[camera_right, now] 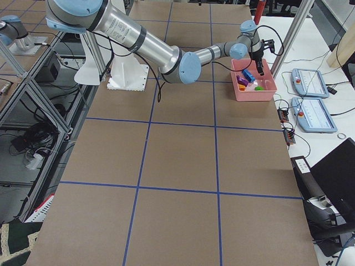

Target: Put all blocks into box

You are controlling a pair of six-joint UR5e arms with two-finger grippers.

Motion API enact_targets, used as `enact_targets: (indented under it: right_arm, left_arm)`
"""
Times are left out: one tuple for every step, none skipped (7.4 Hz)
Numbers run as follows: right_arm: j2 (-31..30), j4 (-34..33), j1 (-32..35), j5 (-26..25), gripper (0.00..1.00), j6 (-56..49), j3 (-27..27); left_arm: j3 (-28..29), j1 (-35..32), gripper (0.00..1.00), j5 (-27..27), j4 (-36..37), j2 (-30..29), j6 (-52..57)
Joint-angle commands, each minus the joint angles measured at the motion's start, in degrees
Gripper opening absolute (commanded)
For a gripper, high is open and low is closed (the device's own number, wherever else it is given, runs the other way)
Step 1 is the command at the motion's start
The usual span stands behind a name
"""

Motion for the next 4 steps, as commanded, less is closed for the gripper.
enact_targets:
  right_arm:
    - [-5.66,-3.87,4.61,8.79,1.0,-4.89,9.66]
    - [-14.15,-7.64,7.78,13.22,1.0,-10.83,20.6]
    - [-22.68,-13.25,11.72,17.96,1.0,-18.38,29.76]
    - [-29.12,-16.7,15.42,22.18,1.0,-29.33,34.03]
  left_arm:
    - [-0.67,-0.85,1.0,-0.11,-0.37,-0.13,0.39]
    - [-0.06,-1.12,1.0,0.41,-2.81,0.22,0.22]
    - [1.86,-2.68,1.0,0.5,-2.93,0.22,0.39]
    - [1.97,-4.01,1.0,0.24,-3.1,0.83,0.74]
